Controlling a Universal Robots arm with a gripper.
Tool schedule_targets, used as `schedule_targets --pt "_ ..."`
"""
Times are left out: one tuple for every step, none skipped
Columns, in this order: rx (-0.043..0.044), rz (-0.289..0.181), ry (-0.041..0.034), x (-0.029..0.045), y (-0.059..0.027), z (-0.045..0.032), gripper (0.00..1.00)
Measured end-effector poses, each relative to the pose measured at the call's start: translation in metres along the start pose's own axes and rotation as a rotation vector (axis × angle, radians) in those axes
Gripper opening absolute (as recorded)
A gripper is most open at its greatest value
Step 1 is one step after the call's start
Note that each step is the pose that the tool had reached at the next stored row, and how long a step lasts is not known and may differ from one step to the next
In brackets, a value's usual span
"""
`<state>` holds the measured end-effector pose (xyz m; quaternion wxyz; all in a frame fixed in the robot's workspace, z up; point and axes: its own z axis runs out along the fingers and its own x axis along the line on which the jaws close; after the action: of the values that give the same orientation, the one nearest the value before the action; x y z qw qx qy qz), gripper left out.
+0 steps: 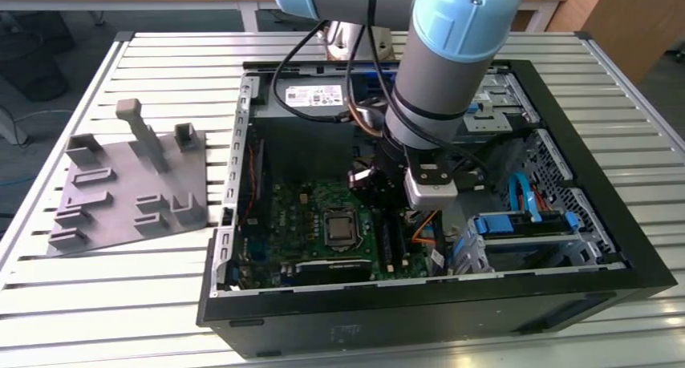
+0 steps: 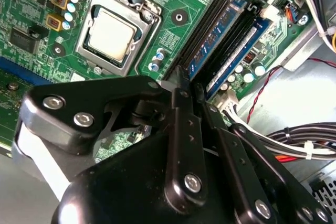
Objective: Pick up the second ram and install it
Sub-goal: 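Insert the second ram into the second slot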
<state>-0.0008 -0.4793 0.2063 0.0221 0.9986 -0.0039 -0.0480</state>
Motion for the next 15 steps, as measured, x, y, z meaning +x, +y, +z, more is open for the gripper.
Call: schedule_targets --pt "-0.0003 0.0 0.0 0.0 0.0 0.0 0.15" --pt "-0.0003 0.0 0.0 0.0 0.0 -0.0002 0.22" --pt "-0.0004 0.0 0.0 -0.0002 0.0001 -0.0017 0.22" --pt "-0.0005 0.0 0.0 -0.0005 0.0003 -0.0054 0.22" --pt "-0.0004 0.0 0.0 -0.001 0.0005 -0.0099 0.22" --pt "-0.0003 0.0 0.0 -0.0014 0.0007 -0.0143 0.22" --pt "-0.0004 0.0 0.0 -0.0018 0.0009 -0.0188 0.22" --pt "-0.0004 0.0 0.0 -0.0023 0.001 -0.0233 0.22" --pt "-0.0004 0.0 0.0 -0.0027 0.0008 -0.028 0.22" --pt "-0.0003 0.0 0.0001 -0.0031 0.0007 -0.0321 0.2" --pt "-0.0005 0.0 0.0 -0.0034 0.0008 -0.036 0.14" --pt "-0.0004 0.0 0.0 -0.0038 0.001 -0.0393 0.14" --pt "-0.0003 0.0 0.0001 -0.0041 0.0011 -0.0424 0.1" --pt "-0.0005 0.0 0.0 -0.0044 0.0012 -0.0452 0.1" --pt "-0.0005 0.0 -0.0001 -0.0046 0.0013 -0.0468 0.1"
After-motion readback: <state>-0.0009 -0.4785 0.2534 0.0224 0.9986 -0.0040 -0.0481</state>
